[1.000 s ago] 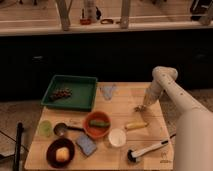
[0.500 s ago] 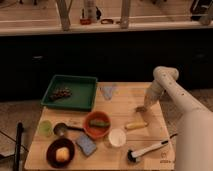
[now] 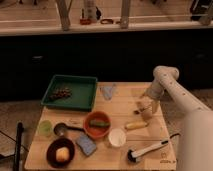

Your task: Place fork in table surface

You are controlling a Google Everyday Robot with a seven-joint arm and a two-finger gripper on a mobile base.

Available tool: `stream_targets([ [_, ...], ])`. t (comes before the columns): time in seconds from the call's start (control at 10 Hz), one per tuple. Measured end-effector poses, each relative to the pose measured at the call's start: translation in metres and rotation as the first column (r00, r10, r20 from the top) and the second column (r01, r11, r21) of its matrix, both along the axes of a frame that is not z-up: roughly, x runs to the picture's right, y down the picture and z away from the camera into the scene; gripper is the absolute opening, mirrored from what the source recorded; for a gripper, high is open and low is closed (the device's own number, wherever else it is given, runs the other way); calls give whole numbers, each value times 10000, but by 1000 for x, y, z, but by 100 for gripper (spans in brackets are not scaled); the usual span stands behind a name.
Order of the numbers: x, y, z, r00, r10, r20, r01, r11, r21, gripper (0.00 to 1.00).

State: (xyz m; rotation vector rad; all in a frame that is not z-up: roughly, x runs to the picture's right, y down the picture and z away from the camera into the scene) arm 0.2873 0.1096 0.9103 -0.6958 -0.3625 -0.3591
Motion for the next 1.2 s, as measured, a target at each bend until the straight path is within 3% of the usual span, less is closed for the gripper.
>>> stream_targets([
  [1.2,6,-11,-12,10000,3,-44,-2,9995,301,80],
])
